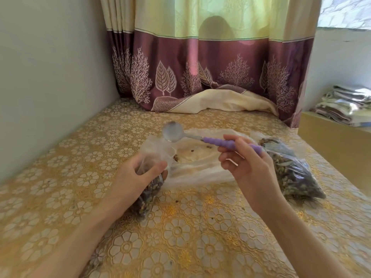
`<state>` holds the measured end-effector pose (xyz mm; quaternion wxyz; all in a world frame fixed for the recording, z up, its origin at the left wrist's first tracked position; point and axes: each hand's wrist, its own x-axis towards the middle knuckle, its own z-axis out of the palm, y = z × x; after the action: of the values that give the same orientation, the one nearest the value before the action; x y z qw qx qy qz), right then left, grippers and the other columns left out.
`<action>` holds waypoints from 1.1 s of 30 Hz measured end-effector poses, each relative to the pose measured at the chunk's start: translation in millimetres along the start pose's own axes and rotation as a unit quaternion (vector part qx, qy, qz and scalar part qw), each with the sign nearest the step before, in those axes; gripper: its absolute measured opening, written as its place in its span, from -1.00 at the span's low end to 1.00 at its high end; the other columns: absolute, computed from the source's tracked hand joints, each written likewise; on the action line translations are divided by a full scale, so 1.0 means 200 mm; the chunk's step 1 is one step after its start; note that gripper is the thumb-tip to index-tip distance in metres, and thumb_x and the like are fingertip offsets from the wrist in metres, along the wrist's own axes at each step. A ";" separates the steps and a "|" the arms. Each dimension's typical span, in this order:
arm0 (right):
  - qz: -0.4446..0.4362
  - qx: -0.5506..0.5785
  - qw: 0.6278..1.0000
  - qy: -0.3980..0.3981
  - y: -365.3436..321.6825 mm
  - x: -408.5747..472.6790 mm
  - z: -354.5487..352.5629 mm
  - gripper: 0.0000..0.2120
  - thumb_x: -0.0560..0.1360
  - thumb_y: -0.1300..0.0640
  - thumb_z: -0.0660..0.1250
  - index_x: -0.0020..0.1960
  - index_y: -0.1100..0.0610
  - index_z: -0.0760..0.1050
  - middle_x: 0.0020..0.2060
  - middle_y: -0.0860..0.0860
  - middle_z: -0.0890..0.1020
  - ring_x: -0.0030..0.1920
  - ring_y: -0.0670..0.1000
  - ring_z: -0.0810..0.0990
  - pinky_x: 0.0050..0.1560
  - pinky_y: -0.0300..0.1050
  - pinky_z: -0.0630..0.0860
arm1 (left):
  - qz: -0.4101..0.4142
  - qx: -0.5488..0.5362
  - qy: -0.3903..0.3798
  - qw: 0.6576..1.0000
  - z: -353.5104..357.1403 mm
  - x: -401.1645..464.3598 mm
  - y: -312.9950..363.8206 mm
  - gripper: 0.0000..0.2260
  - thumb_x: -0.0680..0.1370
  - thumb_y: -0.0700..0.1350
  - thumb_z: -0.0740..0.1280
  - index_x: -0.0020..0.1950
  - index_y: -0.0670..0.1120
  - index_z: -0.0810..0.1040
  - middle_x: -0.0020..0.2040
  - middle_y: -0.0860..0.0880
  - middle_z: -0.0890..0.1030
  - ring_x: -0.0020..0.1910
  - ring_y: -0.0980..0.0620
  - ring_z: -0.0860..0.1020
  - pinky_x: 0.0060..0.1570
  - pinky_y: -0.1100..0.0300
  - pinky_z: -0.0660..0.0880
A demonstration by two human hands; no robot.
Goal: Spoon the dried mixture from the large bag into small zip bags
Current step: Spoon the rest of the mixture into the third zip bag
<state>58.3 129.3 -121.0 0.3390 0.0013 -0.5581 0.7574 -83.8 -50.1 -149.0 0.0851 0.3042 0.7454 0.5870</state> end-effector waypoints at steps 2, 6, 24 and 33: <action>0.008 0.033 0.999 0.036 0.00 0.02 -0.03 -0.77 0.51 0.09 0.25 0.00 0.23 0.54 -0.07 0.20 0.69 -0.30 -0.03 0.54 -0.25 -0.23 0.50 | -0.005 -0.002 -0.005 1.000 -0.01 0.01 -0.01 -0.56 0.24 0.30 0.33 -0.02 0.09 0.60 -0.10 0.13 0.66 -0.08 0.16 0.59 -0.16 0.37 0.43; -0.012 -0.061 0.993 0.099 0.02 0.04 -0.08 -0.82 0.58 0.16 0.21 -0.02 0.23 0.55 -0.24 0.06 0.70 -0.33 -0.06 0.53 -0.31 -0.24 0.46 | -0.011 0.004 -0.021 1.000 -0.02 0.01 -0.01 -0.40 0.24 0.28 0.33 0.05 -0.15 0.62 -0.02 -0.18 0.64 -0.01 -0.13 0.58 -0.07 0.20 0.44; 0.013 -0.168 0.983 -0.073 0.09 0.01 -0.04 -0.75 0.42 0.22 0.19 -0.23 0.14 0.65 -0.30 0.18 0.61 -0.37 0.00 0.47 -0.37 -0.24 0.42 | 0.006 -0.138 0.099 0.986 -0.10 0.01 0.03 -0.78 0.40 0.18 0.23 -0.20 0.17 0.65 -0.13 0.02 0.70 -0.16 0.00 0.67 -0.27 0.08 0.55; 0.049 -0.204 0.969 -0.131 0.15 -0.03 0.03 -0.77 0.48 0.15 0.23 0.00 0.20 0.62 -0.25 0.07 0.66 -0.26 -0.03 0.59 -0.32 -0.23 0.47 | 0.031 -0.113 0.131 0.984 -0.13 0.04 0.02 -0.76 0.42 0.23 0.18 -0.18 0.23 0.63 -0.12 0.12 0.68 -0.11 0.13 0.64 -0.14 0.03 0.53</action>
<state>45.8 116.8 -147.0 0.2186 0.0038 -0.7399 0.6361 -101.9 -66.3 -135.4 0.0019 0.2360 0.6694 0.7044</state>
